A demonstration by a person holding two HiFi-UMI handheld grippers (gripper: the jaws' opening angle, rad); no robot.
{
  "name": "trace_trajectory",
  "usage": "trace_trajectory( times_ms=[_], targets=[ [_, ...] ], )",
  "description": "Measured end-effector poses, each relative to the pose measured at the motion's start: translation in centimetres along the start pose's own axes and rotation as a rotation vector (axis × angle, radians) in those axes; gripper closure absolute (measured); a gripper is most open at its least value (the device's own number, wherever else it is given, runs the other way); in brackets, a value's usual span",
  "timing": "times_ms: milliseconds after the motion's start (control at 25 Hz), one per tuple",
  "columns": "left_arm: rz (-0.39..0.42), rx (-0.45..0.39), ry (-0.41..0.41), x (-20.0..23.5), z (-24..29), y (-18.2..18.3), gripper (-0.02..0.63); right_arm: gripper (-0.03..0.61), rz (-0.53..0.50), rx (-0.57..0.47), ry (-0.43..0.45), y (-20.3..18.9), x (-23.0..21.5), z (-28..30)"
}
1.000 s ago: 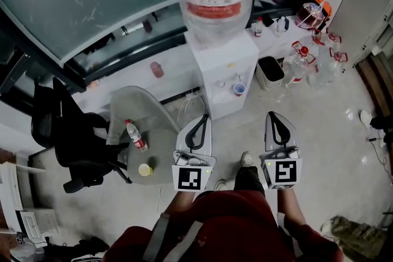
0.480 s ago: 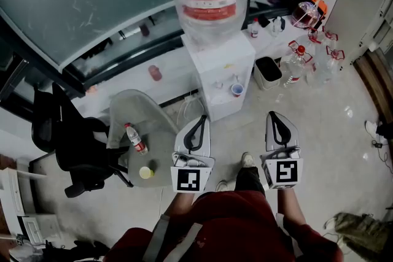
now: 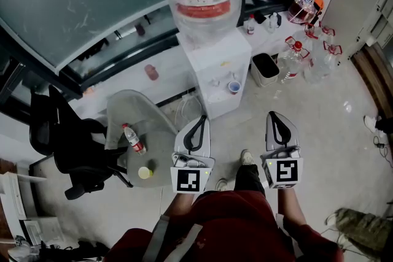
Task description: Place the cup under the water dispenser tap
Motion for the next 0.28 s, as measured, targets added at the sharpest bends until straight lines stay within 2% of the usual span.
trace_trajectory(
  times_ms=[280],
  targets=[
    [0.008,-0.013,-0.006,0.09,0.52,0.27,0.615,0.577,-0.012,-0.002,-0.020,-0.18,-0.87,-0.05]
  ],
)
Point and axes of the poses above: the fingertips, and each gripper's own axes: z forward along the fingers, x to its left, y out of its top, the point moved 7 cm from there along -z, backward along the fingers, and after that the axes turned 4 degrees about y, right-handed, at the moved point
